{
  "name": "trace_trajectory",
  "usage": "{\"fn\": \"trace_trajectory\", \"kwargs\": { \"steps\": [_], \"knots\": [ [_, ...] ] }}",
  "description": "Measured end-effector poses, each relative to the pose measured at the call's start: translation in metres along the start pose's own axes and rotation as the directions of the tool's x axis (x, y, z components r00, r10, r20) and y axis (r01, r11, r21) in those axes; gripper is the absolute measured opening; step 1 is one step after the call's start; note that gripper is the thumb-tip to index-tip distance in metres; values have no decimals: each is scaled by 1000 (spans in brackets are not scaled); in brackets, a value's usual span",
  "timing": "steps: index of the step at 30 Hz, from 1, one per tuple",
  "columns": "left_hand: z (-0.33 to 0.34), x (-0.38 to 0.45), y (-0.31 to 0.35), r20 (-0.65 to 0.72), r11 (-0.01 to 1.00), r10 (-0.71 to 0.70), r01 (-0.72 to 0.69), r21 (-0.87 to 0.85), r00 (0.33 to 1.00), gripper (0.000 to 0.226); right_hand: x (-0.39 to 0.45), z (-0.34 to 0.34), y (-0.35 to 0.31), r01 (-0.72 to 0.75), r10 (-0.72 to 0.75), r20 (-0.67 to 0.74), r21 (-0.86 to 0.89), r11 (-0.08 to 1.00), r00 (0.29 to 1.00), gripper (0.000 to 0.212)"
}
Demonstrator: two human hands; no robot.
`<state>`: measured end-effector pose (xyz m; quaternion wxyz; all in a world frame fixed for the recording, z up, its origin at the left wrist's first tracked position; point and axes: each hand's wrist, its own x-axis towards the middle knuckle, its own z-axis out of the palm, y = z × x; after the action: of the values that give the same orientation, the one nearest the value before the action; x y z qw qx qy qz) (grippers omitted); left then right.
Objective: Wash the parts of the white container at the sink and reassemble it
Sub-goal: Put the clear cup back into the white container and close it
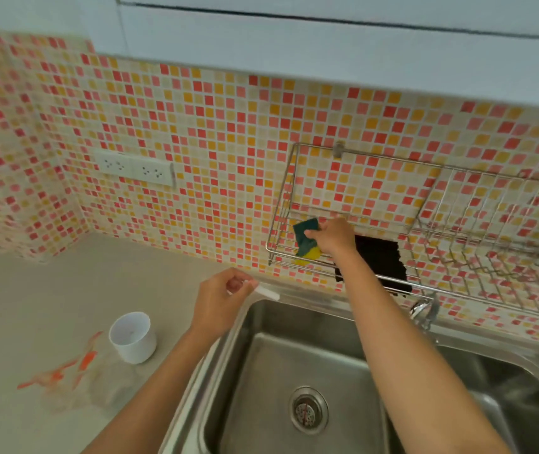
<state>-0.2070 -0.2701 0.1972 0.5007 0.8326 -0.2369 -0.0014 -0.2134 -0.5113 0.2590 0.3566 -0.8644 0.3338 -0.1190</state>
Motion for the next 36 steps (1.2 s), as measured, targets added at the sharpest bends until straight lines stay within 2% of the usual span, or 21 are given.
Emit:
{"fn": "trace_trajectory", "kwargs": {
  "steps": [3, 7, 9, 11, 13, 14, 15, 16, 17, 19, 21, 22, 24, 27, 31, 36],
  "knots": [
    [-13, 8, -13, 12, 1000, 0, 0, 1, 1000, 12, 3, 15, 6, -50, 47, -46, -63, 997, 998, 30],
    [-24, 15, -25, 24, 1000, 3, -2, -16, 1000, 11, -3, 25, 8, -60, 35, -181, -132, 989, 983, 45],
    [-31, 16, -30, 26, 999, 5, -4, -33, 1000, 9, -10, 26, 1, -58, 11, -269, -170, 984, 963, 33],
    [-40, 16, -35, 29, 999, 15, -14, -39, 999, 8, -21, 30, -5, 37, -118, -450, -183, 982, 885, 16],
    [-53, 17, -46, 21, 999, 7, -7, -42, 1000, 8, -42, 44, -10, 277, -329, -615, -181, 944, 717, 11],
    [-62, 18, -54, 5, 999, -2, 3, -38, 1000, 8, -57, 58, -12, 403, -405, -658, -166, 900, 635, 10],
    [-71, 18, -64, -19, 999, -12, 11, -31, 1000, 8, -73, 75, -14, 500, -455, -674, -144, 854, 582, 9],
    [-82, 17, -76, -50, 1000, -23, 22, -19, 998, 8, -90, 95, -15, 566, -484, -664, -110, 817, 570, 7],
    [-94, 17, -89, -84, 999, -36, 36, -10, 996, 7, -105, 120, -14, 598, -501, -626, -67, 799, 598, 7],
    [-118, 14, -118, -136, 997, -69, 72, 20, 988, 4, -123, 173, -9, 571, -509, -424, 24, 820, 749, 16],
    [-140, 9, -147, -143, 989, -103, 117, 88, 984, 3, -128, 228, -3, 432, -425, -78, 115, 895, 902, 32],
    [-149, 7, -161, -131, 983, -109, 127, 135, 985, 4, -129, 252, -1, 346, -362, 89, 151, 926, 928, 43],
    [-162, 3, -188, -94, 964, -105, 125, 236, 990, 10, -130, 289, -4, 238, -282, 299, 176, 955, 911, 61],
    [-169, -1, -218, -47, 927, -114, 123, 354, 992, 18, -133, 326, -18, 198, -268, 426, 201, 959, 864, 79],
    [-166, 1, -239, 20, 902, -122, 103, 420, 992, 8, -134, 348, -36, 178, -323, 484, 322, 930, 813, 80],
    [-157, 1, -251, 70, 891, -115, 72, 448, 991, 11, -136, 357, -46, 109, -297, 480, 380, 918, 826, 79]
  ]
}}
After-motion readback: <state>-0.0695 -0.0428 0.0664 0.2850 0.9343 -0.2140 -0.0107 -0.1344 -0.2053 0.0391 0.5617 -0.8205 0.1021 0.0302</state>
